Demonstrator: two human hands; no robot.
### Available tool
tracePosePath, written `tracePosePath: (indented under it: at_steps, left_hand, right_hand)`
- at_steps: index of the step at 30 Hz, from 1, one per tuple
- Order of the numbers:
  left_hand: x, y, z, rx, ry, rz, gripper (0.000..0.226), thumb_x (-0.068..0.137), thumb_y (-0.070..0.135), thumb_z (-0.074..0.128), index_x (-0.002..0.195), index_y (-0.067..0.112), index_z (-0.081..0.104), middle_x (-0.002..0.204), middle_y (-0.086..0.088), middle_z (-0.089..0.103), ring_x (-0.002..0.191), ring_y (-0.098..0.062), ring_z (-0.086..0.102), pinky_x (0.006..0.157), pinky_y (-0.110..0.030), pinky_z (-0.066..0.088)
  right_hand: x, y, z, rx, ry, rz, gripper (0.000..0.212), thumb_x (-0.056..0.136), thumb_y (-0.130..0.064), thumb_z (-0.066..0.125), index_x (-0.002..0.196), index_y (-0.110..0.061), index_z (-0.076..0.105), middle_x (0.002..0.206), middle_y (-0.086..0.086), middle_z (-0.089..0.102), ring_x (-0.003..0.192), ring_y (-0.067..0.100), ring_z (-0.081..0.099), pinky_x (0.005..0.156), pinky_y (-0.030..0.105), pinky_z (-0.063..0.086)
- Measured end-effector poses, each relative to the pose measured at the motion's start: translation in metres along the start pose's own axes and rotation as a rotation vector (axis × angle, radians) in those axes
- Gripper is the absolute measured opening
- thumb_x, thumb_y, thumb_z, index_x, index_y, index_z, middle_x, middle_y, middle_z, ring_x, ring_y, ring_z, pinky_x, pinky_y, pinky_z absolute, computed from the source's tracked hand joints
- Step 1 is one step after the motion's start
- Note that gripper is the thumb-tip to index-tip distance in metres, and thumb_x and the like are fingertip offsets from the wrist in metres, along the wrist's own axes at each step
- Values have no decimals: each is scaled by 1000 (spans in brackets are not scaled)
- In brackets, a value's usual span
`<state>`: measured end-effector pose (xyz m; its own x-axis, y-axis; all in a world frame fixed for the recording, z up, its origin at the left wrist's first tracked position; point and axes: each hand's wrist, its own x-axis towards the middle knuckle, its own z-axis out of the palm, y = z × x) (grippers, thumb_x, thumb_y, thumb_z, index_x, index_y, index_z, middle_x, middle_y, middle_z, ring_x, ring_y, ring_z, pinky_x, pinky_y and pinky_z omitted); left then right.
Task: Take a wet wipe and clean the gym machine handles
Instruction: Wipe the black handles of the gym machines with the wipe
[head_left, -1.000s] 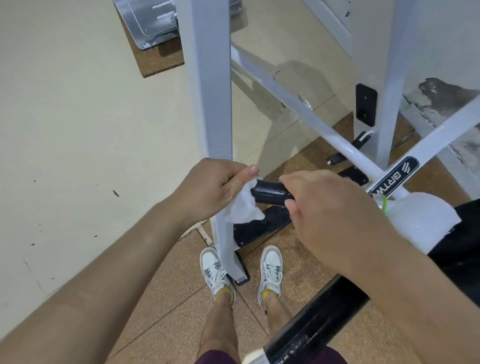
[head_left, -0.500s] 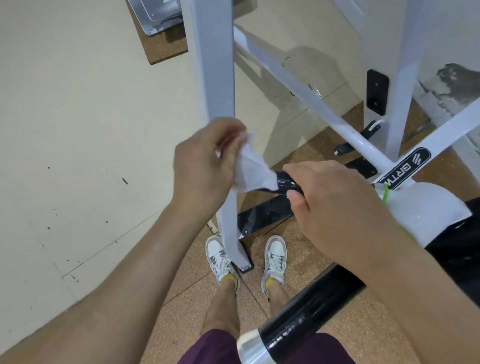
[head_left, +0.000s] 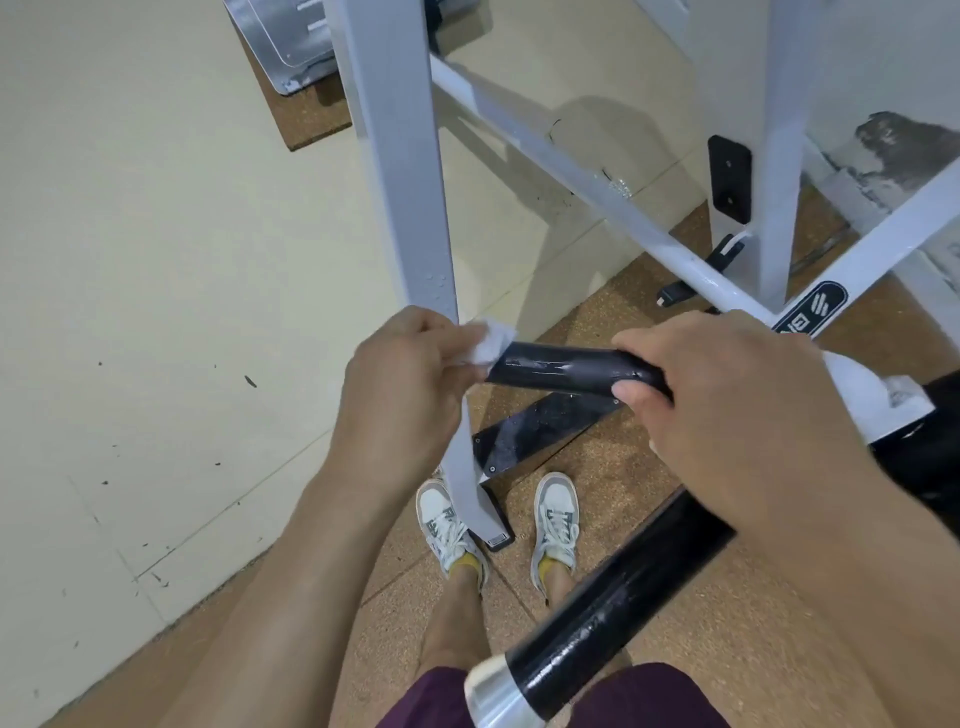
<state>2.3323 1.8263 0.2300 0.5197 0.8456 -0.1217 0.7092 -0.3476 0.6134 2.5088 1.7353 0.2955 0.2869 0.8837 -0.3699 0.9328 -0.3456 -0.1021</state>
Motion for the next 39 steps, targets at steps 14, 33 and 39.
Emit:
tracePosePath:
  at_steps: [14,33,39]
  left_hand:
    - [0,0,0,186,-104,224,31,96,30,45,115,16,66,92,-4,49,81,-24,47,65,-28,35]
    - [-2,30,25,17,50,214,27,80,7,53,94,10,76,83,-8,65,77,-31,59,67,-32,45]
    - [-3,33,10,-190,19,42,43,80,5,64,117,28,57,88,7,72,78,-17,63,69,-29,48]
  right_hand:
    - [10,17,3,267,-53,12,24,88,-39,60,110,-32,67,97,-4,62,95,14,51,71,27,35]
    - [41,13,-17,687,-322,-56,46,83,-27,70,127,-28,57,110,-12,64,101,3,60,97,26,46]
    - [81,-13,-17,605,-452,-261,33,72,-30,80,102,-21,70,83,-4,75,77,3,69,81,26,52]
